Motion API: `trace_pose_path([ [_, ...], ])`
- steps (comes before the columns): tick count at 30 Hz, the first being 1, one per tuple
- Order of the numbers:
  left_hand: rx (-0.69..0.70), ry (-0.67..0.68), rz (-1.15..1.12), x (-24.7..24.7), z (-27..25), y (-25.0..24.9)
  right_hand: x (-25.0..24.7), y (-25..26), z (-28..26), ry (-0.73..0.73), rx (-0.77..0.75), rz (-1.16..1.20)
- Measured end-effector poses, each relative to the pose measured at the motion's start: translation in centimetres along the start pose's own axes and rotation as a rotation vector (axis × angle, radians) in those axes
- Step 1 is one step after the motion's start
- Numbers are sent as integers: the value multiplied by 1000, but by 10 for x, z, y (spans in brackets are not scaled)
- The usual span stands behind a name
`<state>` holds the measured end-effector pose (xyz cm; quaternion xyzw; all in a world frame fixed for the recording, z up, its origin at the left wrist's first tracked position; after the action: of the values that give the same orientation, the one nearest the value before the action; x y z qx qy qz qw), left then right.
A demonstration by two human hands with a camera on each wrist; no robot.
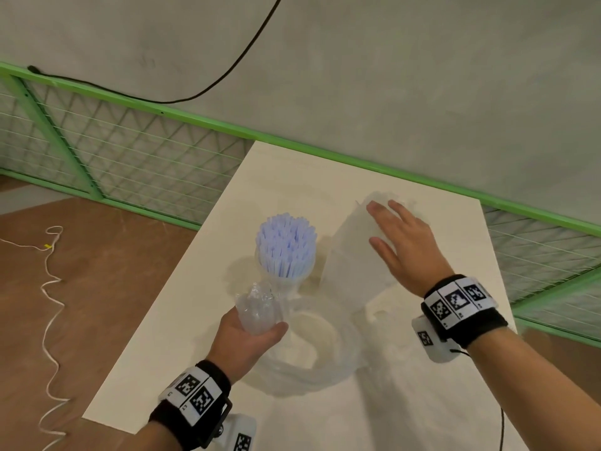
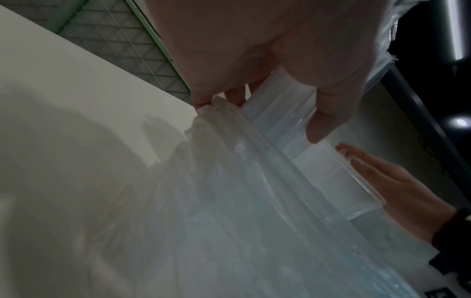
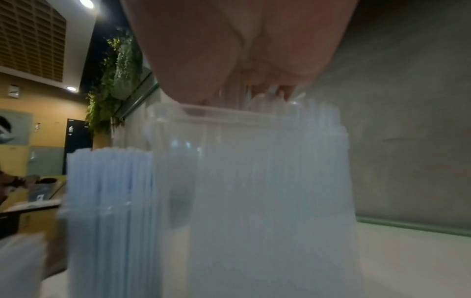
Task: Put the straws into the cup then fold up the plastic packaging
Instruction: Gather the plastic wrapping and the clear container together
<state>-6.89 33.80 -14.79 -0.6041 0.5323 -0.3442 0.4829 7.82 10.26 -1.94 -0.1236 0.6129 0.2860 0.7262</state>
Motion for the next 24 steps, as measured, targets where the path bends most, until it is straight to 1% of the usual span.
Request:
trace_pose_path([
  [2,-6,-3,-8,-1,0,1,14,-1,-5,78,11,-87],
  [5,-6,-5,-14,-2,1,2,16,-4,-5,153,45,-106],
  [8,-7,-9,-12,-2,0,2,10,-1,-2,162,77,-167],
  [11,-12,-6,-16,-1,0,4,13,0,0,219,112,-211],
  [12,-11,-3,-15,-1,0,3,10,3,1,212,119,-208],
  [13,-10,-1,-14,-1,-1,3,3,7,2,174,121,-189],
  [15,-6,0,-8,-1,-1,1,-23,32,3,16,72,-86],
  [16,-1,0,-1,0,-1,0,-33,52,0,-61,10,8],
  [17,7,4,4,1,-2,-2,-38,73,-3,-97,-65,131],
  [18,20,12,6,3,-2,-5,-36,95,-8,-77,-136,270],
  [20,64,49,16,9,-3,-12,-14,132,-18,84,-206,499],
  [22,112,107,36,16,-4,-20,13,152,-27,234,-192,651],
  [24,157,151,48,22,-7,-28,36,157,-32,292,-144,759],
])
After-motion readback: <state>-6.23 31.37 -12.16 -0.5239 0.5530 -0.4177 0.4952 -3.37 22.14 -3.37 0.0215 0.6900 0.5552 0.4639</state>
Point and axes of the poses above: each hand's wrist, its own z-axis towards the middle knuckle, its own x-axis out of the palm, y = z × x, the point moved 10 cm from there along z, towards the middle knuckle, and after that the axes turned 2 degrees about z, right-handed, at the moved point
